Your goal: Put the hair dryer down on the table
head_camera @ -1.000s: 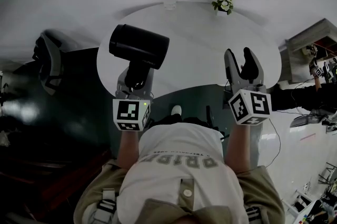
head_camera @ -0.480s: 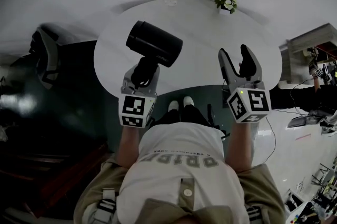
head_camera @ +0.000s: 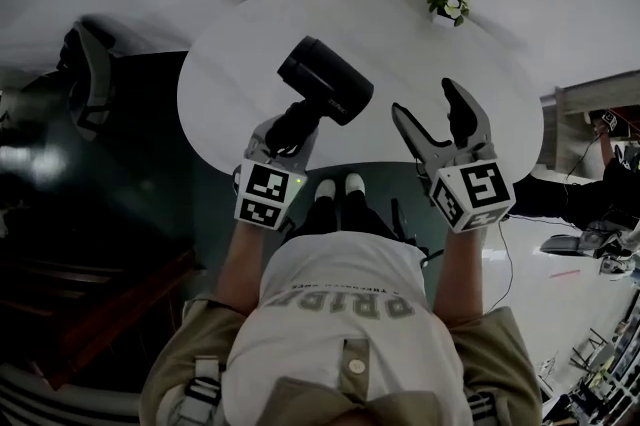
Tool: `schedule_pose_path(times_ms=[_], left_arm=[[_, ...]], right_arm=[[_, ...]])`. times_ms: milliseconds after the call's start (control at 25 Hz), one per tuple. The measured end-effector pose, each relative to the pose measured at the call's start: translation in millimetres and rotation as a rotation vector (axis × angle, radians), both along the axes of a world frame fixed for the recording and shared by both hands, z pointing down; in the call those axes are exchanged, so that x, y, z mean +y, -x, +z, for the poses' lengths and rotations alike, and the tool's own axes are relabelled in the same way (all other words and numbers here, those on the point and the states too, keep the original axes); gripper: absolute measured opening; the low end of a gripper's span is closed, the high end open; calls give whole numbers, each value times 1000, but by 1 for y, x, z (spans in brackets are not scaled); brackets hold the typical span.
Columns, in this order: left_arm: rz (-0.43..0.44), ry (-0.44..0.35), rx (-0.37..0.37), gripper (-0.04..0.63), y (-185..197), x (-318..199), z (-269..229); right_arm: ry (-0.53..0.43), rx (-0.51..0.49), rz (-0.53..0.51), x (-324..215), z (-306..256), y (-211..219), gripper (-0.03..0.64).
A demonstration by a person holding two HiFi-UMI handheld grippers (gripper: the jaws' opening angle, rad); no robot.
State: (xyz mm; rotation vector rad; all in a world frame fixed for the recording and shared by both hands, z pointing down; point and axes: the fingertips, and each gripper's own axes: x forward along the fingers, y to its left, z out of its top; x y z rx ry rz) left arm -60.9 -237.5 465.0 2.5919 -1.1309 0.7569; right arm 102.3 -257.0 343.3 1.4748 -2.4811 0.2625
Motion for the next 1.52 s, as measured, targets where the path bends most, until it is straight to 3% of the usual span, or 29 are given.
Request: schedule_pose_path(times_ms=[840,1200,1520], left_arm=[[41,180,-72,140,-17,7,76],[73,219,-126,140,-24,11,97],[104,298,-155,140,-33,14,119]], right_arm=[[146,141,-382,-3,56,66,377],[208,157,-381,-14,80,75,377],[311,253,-449,-10,125,73,364]])
